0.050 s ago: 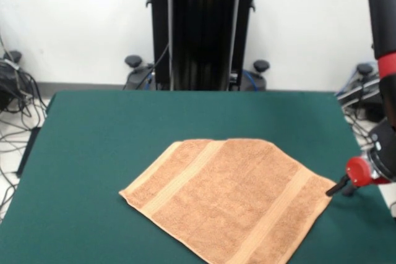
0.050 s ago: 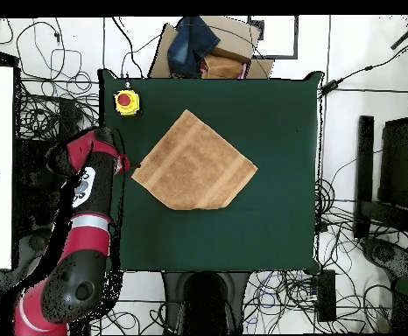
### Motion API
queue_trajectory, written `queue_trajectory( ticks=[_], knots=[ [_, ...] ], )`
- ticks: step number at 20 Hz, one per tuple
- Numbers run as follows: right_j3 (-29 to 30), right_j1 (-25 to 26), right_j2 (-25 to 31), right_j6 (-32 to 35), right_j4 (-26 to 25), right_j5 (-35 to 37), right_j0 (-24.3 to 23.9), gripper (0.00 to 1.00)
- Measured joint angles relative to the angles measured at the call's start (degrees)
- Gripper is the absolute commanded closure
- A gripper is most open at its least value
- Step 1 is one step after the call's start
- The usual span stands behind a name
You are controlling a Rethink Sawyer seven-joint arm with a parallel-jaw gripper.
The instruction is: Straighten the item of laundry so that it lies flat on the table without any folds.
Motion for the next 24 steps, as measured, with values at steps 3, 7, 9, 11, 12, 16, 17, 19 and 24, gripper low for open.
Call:
queue_trajectory(
  ticks=[3,7,9,11,12,16,17,19,24],
  knots=[
    [-0.3,0.1,-0.1,0.6,0.0,0.3,0.0,0.00],
    [-0.3,0.2,-0.3,1.1,0.0,0.3,0.1,0.00],
    [-0.3,0.2,-0.4,1.3,0.0,0.3,0.1,0.00],
    [-0.3,0.2,-0.4,1.5,0.0,0.3,0.2,0.00],
    [-0.2,0.2,-0.5,1.5,0.0,0.3,0.2,0.00],
    [-0.1,0.2,-0.6,2.1,0.0,0.3,0.3,0.00],
    [0.0,0.2,-0.7,2.2,0.0,0.2,0.4,0.00],
    [0.3,0.0,-0.7,2.2,0.0,-0.1,0.5,0.00],
    [3.1,-1.2,-0.7,2.2,-0.8,-2.7,1.0,0.00]
  ],
)
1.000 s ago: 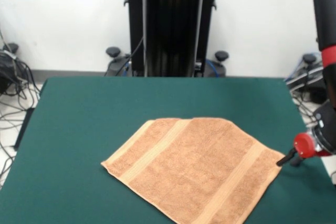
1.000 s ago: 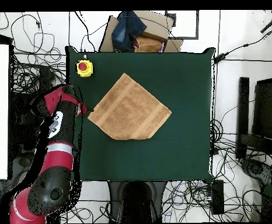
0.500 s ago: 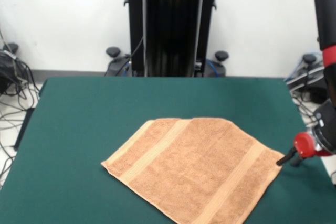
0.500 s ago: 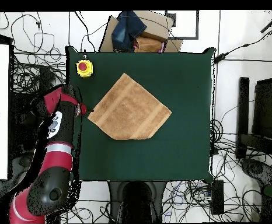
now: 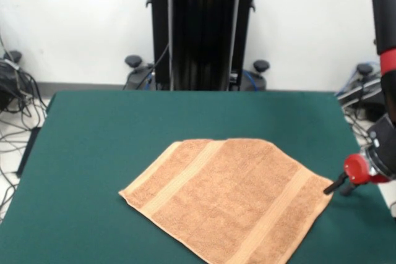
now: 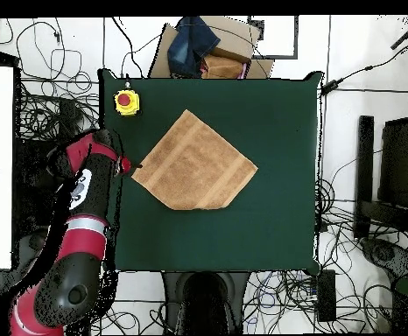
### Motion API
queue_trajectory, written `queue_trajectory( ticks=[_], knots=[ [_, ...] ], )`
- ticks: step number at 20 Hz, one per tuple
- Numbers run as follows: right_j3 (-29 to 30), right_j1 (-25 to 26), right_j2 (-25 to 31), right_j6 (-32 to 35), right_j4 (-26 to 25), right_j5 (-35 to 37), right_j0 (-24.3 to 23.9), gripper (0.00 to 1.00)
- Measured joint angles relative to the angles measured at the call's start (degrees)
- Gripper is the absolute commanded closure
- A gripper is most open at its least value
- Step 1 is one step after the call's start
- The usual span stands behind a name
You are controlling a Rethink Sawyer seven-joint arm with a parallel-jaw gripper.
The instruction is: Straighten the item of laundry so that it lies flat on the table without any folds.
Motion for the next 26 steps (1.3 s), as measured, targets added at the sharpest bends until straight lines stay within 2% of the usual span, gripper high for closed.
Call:
queue_trajectory(
  ticks=[10,26],
  knots=[
    [7.7,-2.8,0.0,0.0,-0.7,-7.5,1.3,0.00],
    [8.0,-2.4,-0.8,0.0,-0.7,-7.7,1.3,0.00]
  ],
)
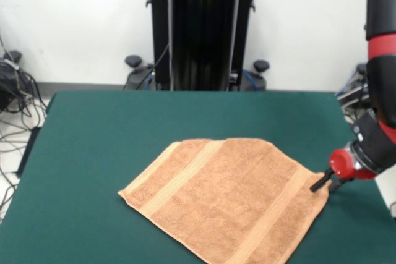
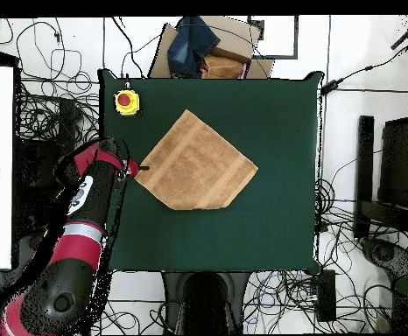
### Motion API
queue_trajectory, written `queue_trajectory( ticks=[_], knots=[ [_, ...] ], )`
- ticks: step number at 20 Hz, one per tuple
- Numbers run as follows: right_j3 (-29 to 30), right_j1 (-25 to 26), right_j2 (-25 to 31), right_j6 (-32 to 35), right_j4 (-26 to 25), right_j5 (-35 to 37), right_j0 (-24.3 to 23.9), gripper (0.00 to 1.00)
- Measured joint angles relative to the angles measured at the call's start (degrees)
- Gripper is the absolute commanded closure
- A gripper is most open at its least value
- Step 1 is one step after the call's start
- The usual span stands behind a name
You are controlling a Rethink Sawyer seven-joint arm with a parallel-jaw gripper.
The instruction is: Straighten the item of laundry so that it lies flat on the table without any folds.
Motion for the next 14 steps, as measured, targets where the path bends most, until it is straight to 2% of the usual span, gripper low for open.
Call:
queue_trajectory(
  ticks=[14],
  knots=[
    [0.0,0.2,-0.5,0.0,0.0,-0.1,0.3,0.00]
  ],
)
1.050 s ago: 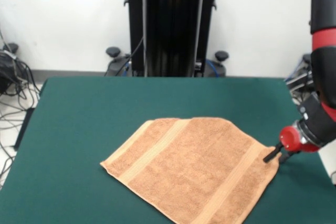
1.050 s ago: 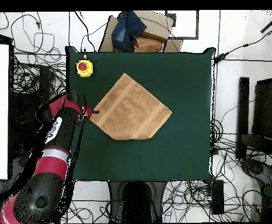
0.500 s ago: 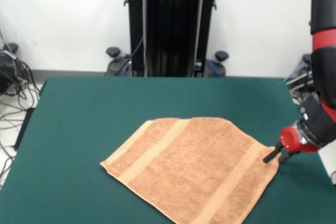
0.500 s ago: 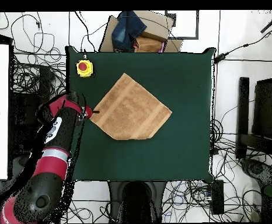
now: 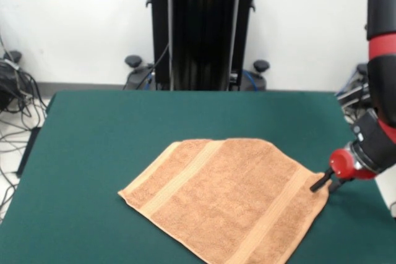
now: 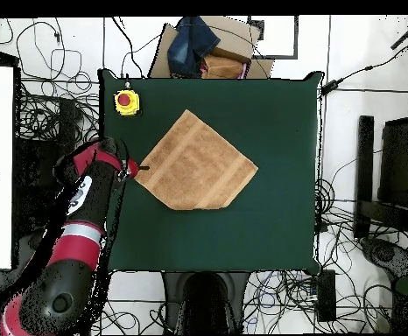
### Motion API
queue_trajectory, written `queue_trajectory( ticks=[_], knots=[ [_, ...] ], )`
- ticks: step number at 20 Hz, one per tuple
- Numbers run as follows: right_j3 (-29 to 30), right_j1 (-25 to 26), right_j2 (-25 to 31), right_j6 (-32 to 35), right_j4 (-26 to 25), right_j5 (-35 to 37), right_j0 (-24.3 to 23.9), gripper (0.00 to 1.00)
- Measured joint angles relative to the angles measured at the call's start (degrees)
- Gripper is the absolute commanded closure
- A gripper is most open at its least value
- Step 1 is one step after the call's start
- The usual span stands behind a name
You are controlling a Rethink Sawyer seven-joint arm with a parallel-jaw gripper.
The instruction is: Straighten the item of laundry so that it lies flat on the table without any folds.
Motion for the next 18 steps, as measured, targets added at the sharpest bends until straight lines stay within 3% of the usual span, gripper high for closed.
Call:
queue_trajectory(
  ticks=[18],
  knots=[
    [-0.3,3.5,-7.6,4.1,0.0,0.0,4.0,0.00]
  ],
)
